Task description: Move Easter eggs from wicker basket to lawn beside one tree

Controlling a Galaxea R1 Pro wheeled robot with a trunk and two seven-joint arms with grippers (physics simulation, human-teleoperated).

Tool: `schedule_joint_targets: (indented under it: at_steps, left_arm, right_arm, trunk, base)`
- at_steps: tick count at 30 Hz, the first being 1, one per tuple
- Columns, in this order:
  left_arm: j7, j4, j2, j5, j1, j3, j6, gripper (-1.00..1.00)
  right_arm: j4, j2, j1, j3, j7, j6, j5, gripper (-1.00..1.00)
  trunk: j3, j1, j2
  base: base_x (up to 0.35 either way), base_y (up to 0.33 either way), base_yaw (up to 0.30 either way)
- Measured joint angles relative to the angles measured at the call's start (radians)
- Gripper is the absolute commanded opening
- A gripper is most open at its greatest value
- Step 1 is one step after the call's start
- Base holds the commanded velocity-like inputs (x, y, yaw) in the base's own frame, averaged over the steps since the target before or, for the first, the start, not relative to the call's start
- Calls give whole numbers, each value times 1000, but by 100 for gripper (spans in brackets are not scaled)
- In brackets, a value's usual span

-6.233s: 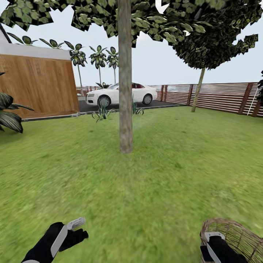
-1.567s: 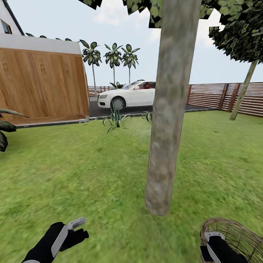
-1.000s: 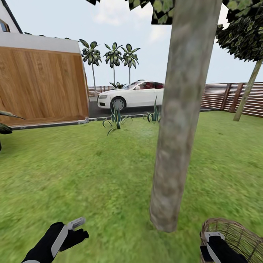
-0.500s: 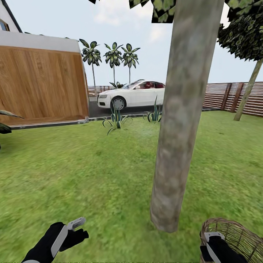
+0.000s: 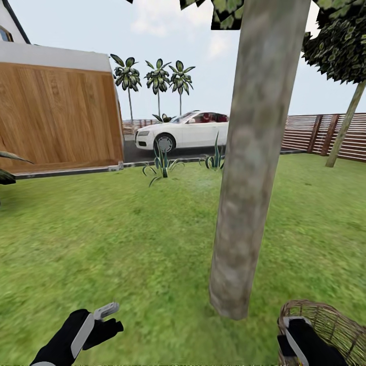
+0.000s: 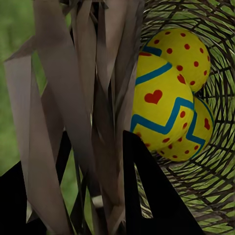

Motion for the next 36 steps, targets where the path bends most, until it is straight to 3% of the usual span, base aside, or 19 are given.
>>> schedule_joint_targets:
  at_steps: [4,5,6,8,16,36]
  left_arm:
    - [0,0,-1,0,0,0,0,100]
    - [0,0,0,0,0,0,0,100]
    - [0,0,0,0,0,0,1,100]
    - [0,0,0,0,0,0,1,100]
    - [0,0,-1,0,0,0,1,100]
    - [0,2,-3,0,0,-4,2,100]
  right_arm:
    - [-12,0,0,0,0,13,1,-100]
    - [-12,0,0,0,0,13,1,100]
    - [60,-1,0,0,1,-105,5,100]
    - [83,0,0,0,0,-142,7,100]
    - [84,0,0,0,1,-146,9,100]
    - [101,0,1,0,1,-146,4,100]
  trunk:
    - [-3,4,-7]
    - [-3,4,-7]
    - [-3,4,-7]
    - [-3,4,-7]
    - [-3,4,-7]
    - [59,-72,133]
  base:
    - [0,0,0]
    - [0,0,0]
    - [0,0,0]
    - [0,0,0]
    - [0,0,0]
    - [0,0,0]
